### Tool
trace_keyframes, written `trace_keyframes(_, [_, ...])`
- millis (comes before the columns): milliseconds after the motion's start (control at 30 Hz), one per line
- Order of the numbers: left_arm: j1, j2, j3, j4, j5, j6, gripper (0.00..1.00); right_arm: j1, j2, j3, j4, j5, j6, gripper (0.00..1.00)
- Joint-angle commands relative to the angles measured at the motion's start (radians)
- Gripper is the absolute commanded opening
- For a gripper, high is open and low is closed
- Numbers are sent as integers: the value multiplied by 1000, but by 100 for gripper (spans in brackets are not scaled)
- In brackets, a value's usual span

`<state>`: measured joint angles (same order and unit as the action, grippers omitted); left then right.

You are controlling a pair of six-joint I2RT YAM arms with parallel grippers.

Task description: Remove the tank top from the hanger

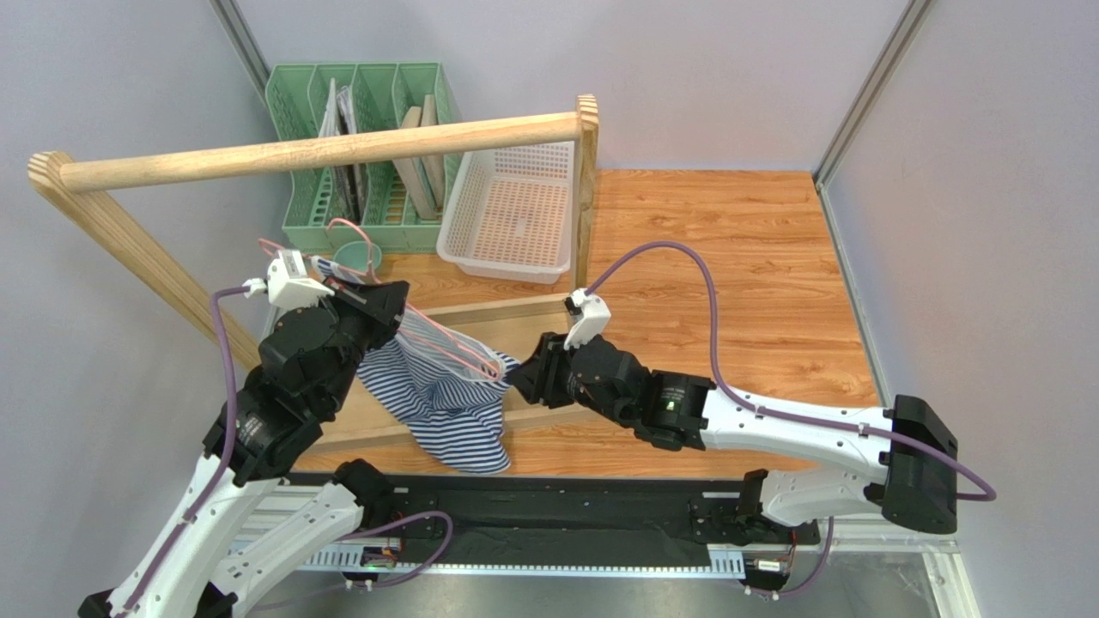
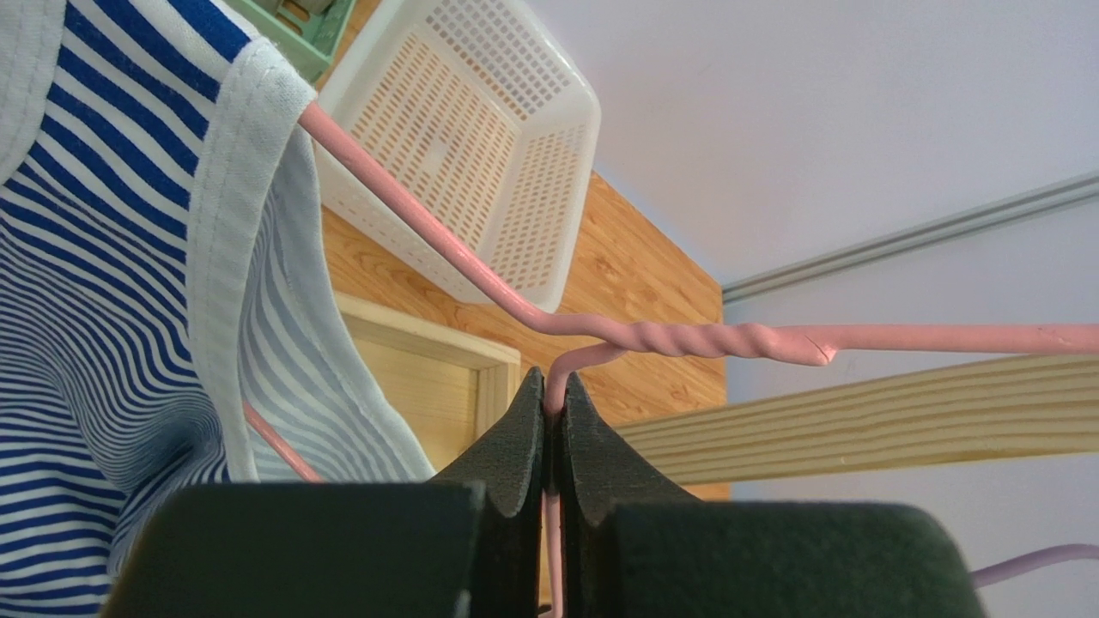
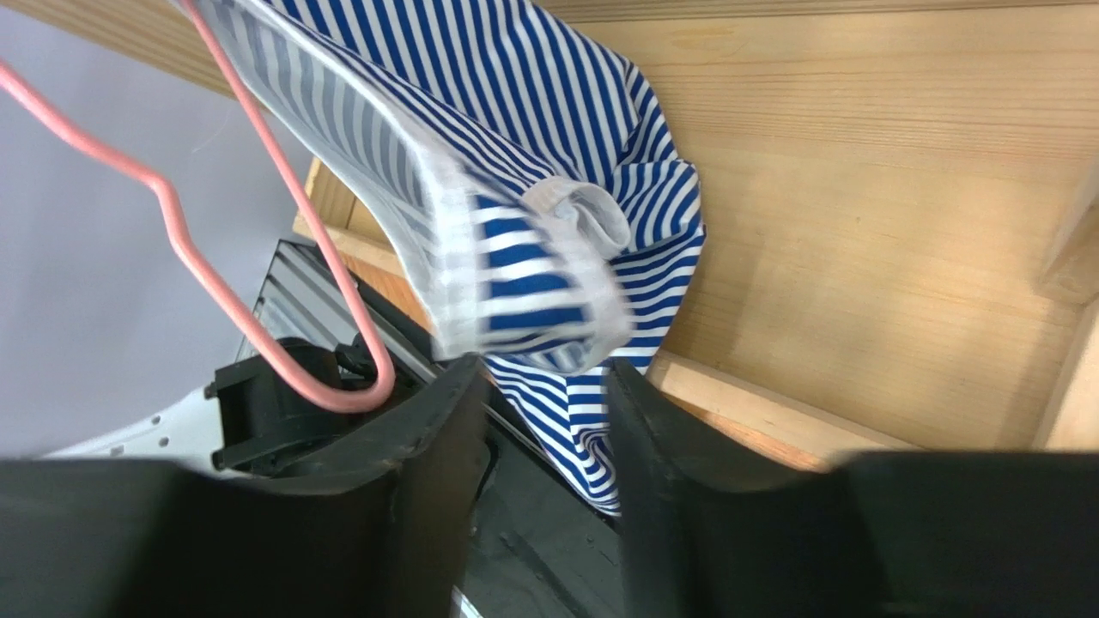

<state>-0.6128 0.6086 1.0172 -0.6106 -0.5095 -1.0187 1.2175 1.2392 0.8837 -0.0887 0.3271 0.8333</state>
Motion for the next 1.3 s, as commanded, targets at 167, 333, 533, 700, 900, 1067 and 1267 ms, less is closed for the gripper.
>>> trace_keyframes(167, [1, 29, 60, 6, 37, -6, 0, -7, -92, 72, -270, 113, -239, 89])
trace_keyframes(333, [1, 63, 80, 5, 83, 11, 0, -4, -175, 61, -209, -60, -450, 92])
trace_keyframes(533, [1, 76, 100, -26, 161, 37, 0, -4, -186, 66, -97, -398, -563, 86])
trace_keyframes(700, [1, 49, 83, -26, 251, 32, 0, 2, -54, 181, -79, -448, -574, 82])
trace_keyframes(900, [1, 46, 86, -47, 365, 14, 0, 10, 57, 230, -27, -435, -557, 58])
trace_keyframes(1067, [1, 31, 64, -72, 359, -17, 0, 28, 72, 236, -29, -378, -550, 22])
trace_keyframes(1267, [1, 7, 55, -41, 380, 5, 0, 37, 46, 215, -48, -254, -527, 0])
